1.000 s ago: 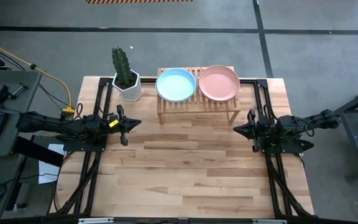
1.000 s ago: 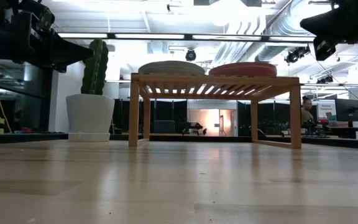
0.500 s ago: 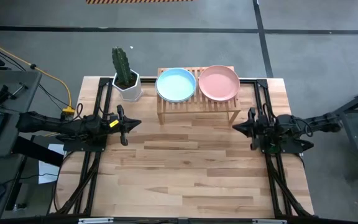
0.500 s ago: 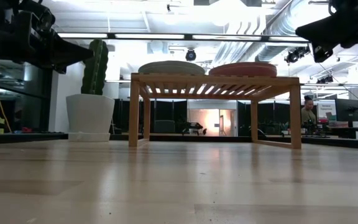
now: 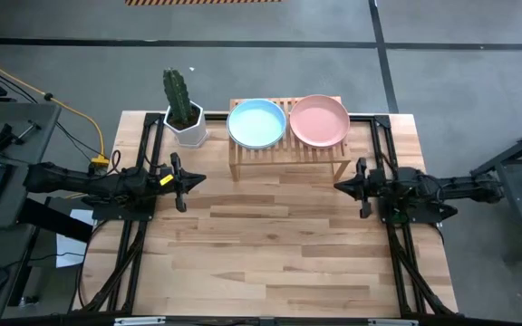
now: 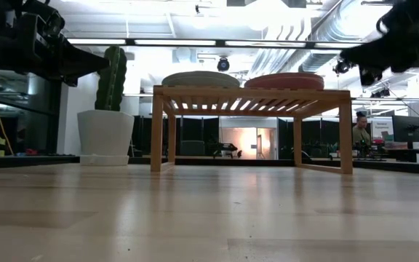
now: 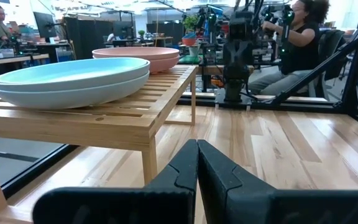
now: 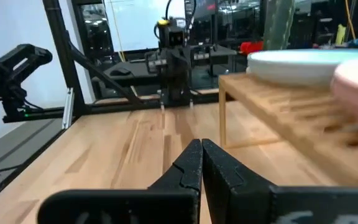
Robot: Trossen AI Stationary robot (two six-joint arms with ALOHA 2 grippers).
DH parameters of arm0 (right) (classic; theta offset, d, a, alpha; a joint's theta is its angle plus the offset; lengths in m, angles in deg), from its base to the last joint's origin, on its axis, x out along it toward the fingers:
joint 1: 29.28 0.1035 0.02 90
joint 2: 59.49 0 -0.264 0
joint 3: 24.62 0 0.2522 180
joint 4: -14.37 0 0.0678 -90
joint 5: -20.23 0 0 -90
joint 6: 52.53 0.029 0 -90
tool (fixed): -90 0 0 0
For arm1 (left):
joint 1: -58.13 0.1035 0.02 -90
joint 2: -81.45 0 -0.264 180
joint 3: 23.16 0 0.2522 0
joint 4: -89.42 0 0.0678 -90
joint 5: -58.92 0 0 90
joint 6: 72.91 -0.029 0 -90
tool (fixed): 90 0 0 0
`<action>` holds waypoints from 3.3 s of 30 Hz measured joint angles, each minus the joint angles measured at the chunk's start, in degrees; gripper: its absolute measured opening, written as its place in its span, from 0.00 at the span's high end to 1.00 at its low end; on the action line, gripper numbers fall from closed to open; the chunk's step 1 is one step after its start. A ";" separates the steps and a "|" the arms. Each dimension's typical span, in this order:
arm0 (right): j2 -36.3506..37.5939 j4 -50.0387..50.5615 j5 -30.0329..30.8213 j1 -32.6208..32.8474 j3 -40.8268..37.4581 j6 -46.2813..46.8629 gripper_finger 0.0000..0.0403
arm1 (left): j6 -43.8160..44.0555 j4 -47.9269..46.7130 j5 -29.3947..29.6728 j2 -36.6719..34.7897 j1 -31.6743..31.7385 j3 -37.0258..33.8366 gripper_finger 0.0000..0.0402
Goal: Place and stack plates onto a shelf
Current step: Return to Home Position
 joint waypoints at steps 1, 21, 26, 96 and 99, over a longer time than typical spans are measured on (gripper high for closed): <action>-0.02 -1.76 0.09 0.28 -1.45 0.30 1.00 | 0.00 -0.01 -0.01 0.00 0.00 0.00 1.00; -0.02 0.99 0.41 3.34 -3.52 13.94 1.00 | -0.02 -0.04 -0.09 0.00 0.00 0.00 1.00; -0.02 1.51 0.39 3.34 -3.52 15.73 1.00 | -0.02 -0.04 -0.09 0.00 0.00 0.00 1.00; 6.32 1.30 0.44 3.34 -3.63 7.85 1.00 | -0.02 -16.23 -1.62 -18.53 -0.05 0.00 1.00; 6.32 1.30 0.44 3.34 -3.63 3.28 1.00 | -0.02 -16.23 -1.62 -18.53 -0.05 0.00 1.00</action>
